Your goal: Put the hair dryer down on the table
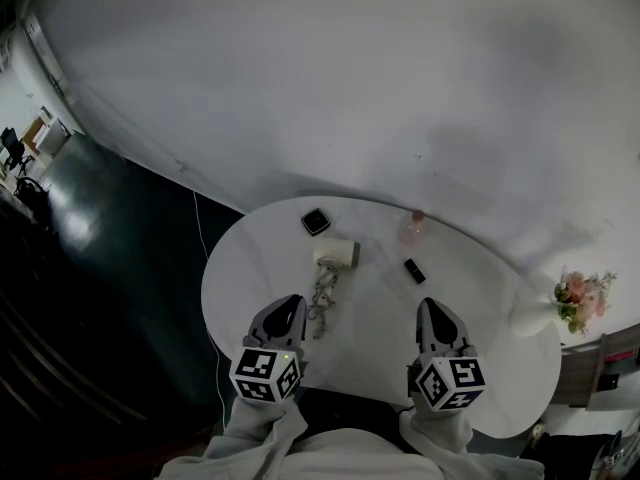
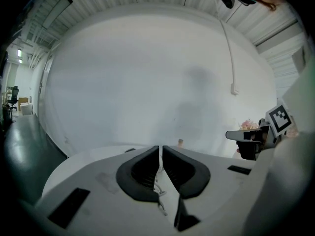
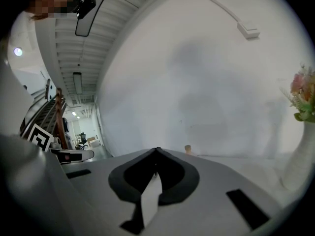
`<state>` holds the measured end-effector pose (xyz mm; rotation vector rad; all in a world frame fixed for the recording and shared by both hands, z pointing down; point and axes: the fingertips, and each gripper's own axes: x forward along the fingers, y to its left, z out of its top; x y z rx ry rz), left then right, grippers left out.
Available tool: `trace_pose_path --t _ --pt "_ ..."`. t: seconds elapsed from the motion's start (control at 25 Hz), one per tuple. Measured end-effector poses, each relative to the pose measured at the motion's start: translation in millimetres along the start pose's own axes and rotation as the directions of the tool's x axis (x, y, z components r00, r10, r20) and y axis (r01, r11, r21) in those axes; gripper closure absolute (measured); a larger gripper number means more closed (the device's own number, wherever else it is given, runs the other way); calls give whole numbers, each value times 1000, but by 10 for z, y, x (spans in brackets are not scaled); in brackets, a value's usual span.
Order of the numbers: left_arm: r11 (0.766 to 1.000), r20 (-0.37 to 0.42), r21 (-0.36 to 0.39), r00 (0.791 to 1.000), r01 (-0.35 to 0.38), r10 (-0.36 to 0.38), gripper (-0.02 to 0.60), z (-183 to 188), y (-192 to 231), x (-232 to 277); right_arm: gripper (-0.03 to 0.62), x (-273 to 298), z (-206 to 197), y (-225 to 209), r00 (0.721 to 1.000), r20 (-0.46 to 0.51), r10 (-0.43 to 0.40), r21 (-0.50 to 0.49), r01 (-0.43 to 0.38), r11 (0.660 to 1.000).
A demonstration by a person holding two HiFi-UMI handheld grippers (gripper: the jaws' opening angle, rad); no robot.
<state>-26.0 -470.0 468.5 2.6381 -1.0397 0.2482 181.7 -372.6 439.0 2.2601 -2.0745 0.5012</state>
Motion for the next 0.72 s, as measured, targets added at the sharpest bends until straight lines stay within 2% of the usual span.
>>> trace_pose_path --t 0.72 --pt "1000 12 3 1000 -15 15 549 26 70 -64 545 -33 -12 77 1000 2 4 13 -4 1000"
